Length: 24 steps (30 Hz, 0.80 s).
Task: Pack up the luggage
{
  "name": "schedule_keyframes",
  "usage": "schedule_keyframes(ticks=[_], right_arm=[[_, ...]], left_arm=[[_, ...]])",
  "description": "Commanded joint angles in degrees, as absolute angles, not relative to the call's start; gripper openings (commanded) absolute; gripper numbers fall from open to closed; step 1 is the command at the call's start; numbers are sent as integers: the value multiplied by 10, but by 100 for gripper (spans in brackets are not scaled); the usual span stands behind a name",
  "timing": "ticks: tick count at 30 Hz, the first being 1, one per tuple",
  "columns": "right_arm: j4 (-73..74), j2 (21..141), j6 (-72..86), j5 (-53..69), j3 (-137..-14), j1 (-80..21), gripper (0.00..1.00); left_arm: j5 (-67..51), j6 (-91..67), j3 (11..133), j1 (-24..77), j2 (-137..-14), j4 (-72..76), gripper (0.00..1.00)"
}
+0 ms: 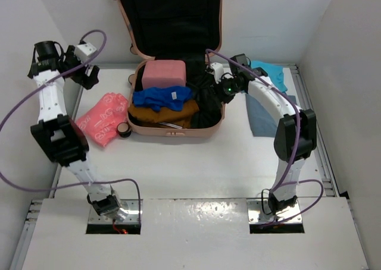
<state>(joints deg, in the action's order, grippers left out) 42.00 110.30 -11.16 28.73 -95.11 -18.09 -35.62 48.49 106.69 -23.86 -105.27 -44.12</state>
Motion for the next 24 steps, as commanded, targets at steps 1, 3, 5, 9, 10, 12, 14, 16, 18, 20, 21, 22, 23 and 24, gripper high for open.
schedule_keyframes(ticks=[1,3,5,9,10,12,14,16,18,20,21,22,23,24], right_arm=[[400,1065,-112,295,-941,-185,64],[403,1061,-116,295,-939,-185,64],[404,1062,-122,295,-938,-185,64],[412,1065,-126,296,-945,-185,64],[418,1067,-127,294,-947,-185,64],[419,1069,-130,292,-948,-185,64],[421,1071,-130,292,-951,-185,64],[424,1074,-130,293,-952,-184,64],[427,1076,-129,292,-959,-185,64],[431,1080,-129,289,-965,-185,64],[433,1079,-129,291,-967,-185,64],[437,1082,-132,289,-969,-185,64],[440,1081,-133,291,-973,-185,64],[442,1085,-135,287,-976,-186,64]], left_arm=[[-412,490,1209,-273,-1169,-587,100],[-418,523,1285,-286,-1234,-692,100],[-413,532,1333,-287,-1284,-725,100],[-363,596,1309,-287,-1329,-743,100],[-356,616,1276,-287,-1329,-743,100],[-349,624,1254,-287,-1334,-743,100],[-349,619,1249,-287,-1360,-743,100],[-349,608,1270,-287,-1382,-743,100],[-349,595,1288,-287,-1419,-743,100],[-349,583,1309,-287,-1443,-743,100],[-338,583,1309,-287,-1460,-743,100],[-327,583,1309,-279,-1467,-743,100],[-315,591,1303,-279,-1473,-743,100],[-300,603,1289,-271,-1479,-743,100]])
